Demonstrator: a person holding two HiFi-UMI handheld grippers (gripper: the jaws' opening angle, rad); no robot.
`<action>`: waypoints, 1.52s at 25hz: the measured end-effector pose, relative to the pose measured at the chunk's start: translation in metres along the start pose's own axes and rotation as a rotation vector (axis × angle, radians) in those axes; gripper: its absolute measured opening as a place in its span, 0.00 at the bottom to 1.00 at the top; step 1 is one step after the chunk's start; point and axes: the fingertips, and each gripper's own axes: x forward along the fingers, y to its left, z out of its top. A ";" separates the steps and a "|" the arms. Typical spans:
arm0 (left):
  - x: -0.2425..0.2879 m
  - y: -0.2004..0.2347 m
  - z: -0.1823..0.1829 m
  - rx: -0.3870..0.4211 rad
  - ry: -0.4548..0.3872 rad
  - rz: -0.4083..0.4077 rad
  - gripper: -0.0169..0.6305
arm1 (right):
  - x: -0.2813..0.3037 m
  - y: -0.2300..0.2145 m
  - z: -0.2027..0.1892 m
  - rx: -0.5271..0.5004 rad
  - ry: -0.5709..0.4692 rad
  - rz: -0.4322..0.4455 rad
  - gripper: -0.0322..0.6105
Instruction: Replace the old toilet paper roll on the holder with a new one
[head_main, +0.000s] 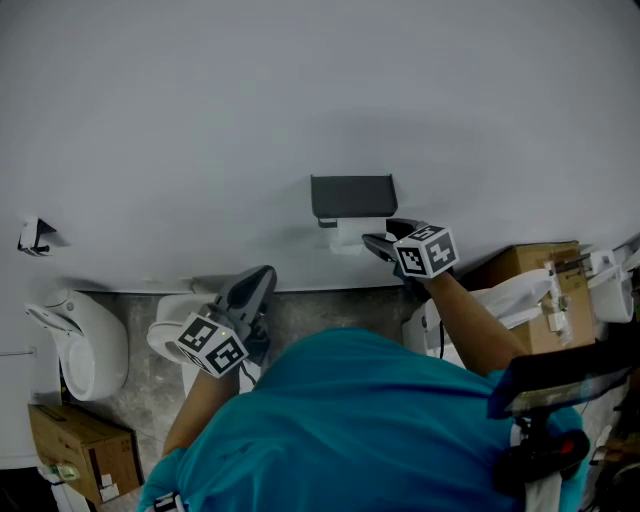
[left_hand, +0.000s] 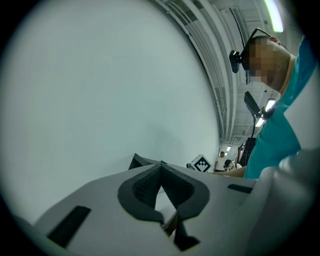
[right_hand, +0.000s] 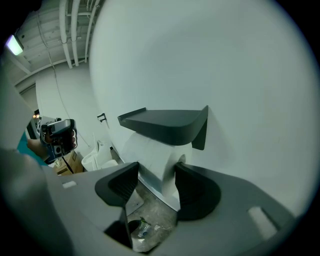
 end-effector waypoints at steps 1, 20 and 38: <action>0.000 0.000 0.000 0.000 0.000 0.000 0.04 | 0.000 0.000 0.000 0.003 0.001 -0.002 0.41; -0.001 -0.001 -0.001 -0.005 -0.007 0.005 0.04 | 0.012 0.023 0.005 0.039 0.010 0.026 0.41; 0.004 0.001 0.002 0.002 -0.004 -0.012 0.04 | 0.012 0.025 0.006 0.076 0.005 0.017 0.42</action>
